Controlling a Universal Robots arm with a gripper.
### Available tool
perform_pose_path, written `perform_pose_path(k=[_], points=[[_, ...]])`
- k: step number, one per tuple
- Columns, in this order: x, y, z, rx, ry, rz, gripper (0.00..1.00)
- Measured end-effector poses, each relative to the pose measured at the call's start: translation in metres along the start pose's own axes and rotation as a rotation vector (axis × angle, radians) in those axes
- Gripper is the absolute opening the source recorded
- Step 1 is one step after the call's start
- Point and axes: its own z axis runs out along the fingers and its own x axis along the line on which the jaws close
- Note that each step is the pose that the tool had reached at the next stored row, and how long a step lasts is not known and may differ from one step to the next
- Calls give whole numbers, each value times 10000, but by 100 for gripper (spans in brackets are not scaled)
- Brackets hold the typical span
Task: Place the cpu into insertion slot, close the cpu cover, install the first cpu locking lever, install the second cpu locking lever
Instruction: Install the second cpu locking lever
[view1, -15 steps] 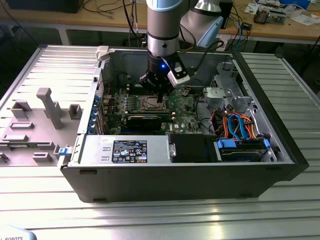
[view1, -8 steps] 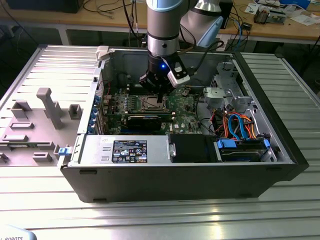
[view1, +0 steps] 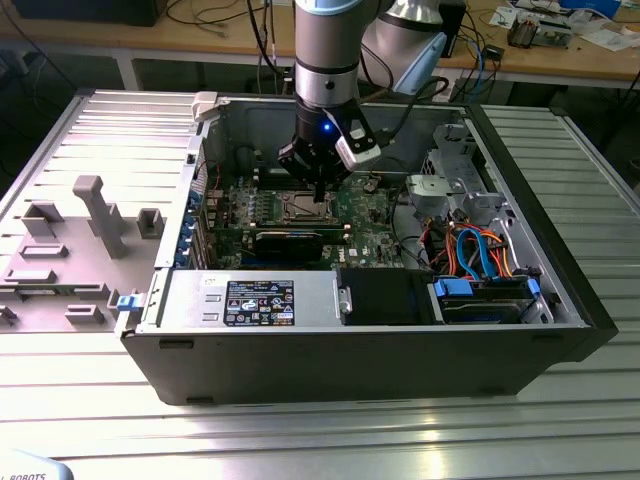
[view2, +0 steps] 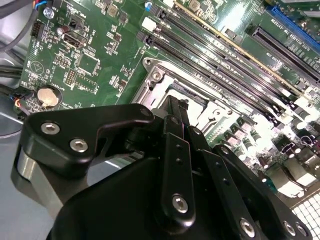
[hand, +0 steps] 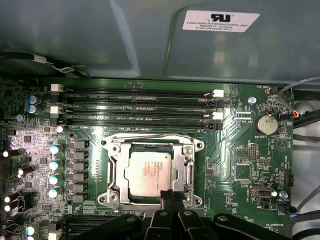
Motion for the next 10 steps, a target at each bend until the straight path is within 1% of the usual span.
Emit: perform_pose_path(k=[2,3,6,7,8,10], points=[[0,-6,-1,4,1,-2,11],[0,-20,-1,4,1,-1,11],[3,-83,-1,3,1,0,11],[5,-121,-1,3,1,0,11],[6,-140,0,2,2,0,11],[6,-157,-1,1,21,0,11]])
